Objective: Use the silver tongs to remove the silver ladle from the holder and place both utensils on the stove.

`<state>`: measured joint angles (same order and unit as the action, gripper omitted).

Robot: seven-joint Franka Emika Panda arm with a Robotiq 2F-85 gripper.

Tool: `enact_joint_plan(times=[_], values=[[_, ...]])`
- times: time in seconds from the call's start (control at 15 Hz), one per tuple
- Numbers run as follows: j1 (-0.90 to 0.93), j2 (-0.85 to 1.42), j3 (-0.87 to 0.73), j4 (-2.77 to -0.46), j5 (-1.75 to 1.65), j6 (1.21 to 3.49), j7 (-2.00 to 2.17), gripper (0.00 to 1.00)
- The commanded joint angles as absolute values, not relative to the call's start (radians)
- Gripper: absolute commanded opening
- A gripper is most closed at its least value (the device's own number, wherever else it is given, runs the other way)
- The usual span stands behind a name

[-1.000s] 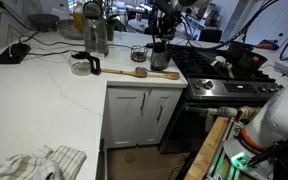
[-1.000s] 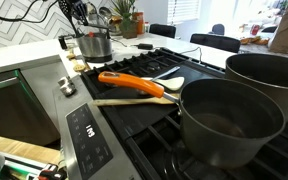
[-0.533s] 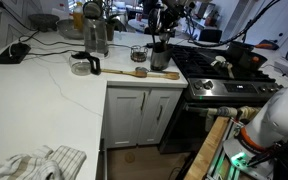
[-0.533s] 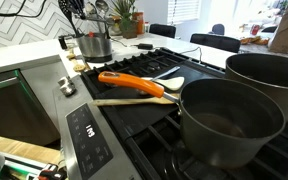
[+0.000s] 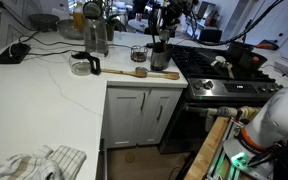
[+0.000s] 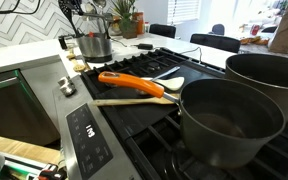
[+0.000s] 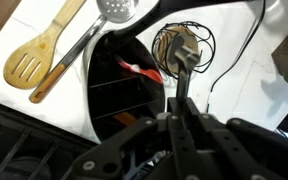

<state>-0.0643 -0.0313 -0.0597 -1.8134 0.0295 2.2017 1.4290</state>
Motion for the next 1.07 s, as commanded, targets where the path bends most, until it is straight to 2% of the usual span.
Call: enact_joint_plan(times=[0.0,1.0], values=[[-0.067,-0.075,-0.055,-1.837,0.002,2.220,1.445,0.02],[-0.070,-0.075,-0.045,-1.739,-0.015,2.176,1.445,0.02]])
